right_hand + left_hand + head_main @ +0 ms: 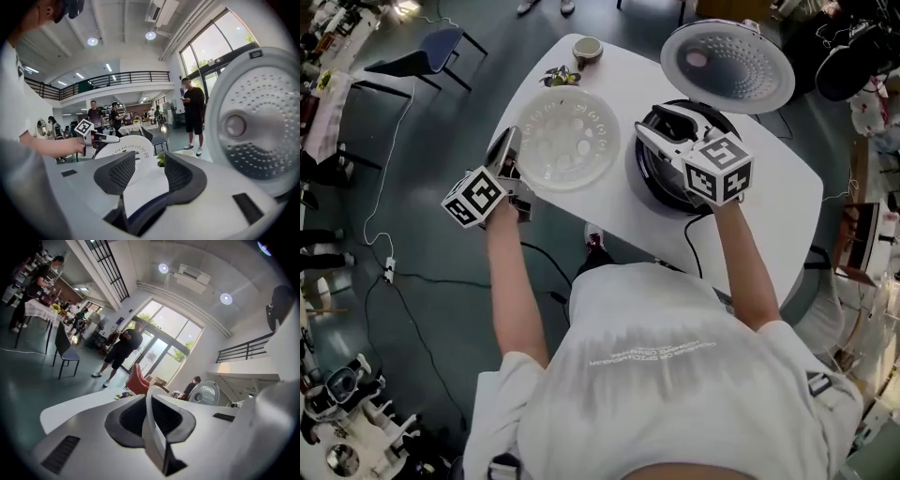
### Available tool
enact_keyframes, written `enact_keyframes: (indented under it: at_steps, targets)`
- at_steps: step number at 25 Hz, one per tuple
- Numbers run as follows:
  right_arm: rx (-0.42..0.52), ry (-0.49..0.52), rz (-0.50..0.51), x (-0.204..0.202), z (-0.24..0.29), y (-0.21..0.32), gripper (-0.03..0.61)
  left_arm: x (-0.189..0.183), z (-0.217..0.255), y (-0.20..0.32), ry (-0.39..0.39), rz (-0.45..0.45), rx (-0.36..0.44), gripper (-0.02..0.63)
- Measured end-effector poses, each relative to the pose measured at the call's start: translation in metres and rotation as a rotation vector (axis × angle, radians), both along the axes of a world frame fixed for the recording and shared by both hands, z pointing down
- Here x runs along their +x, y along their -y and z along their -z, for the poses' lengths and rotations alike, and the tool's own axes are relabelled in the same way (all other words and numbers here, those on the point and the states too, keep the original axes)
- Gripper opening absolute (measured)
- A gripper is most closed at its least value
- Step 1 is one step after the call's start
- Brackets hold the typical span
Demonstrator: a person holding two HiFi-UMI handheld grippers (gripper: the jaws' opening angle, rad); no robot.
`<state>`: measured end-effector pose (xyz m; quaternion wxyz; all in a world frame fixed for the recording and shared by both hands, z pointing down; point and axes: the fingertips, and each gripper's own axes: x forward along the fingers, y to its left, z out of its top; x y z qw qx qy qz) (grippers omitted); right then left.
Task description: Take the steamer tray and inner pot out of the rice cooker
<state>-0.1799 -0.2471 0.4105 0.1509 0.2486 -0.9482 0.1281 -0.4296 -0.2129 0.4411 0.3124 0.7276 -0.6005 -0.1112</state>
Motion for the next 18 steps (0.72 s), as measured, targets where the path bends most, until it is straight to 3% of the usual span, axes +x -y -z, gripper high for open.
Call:
enact_keyframes:
  at_steps: [8, 18]
  targets:
    - [-0.081, -0.008, 0.091, -0.09, -0.028, -0.008, 0.209, -0.1, -0.049, -0.042, -0.027, 0.187, -0.075, 0.048]
    - [-0.181, -0.059, 0.078, -0.156, -0.083, 0.004, 0.209, -0.153, -0.144, -0.026, -0.084, 0.183, -0.216, 0.048]
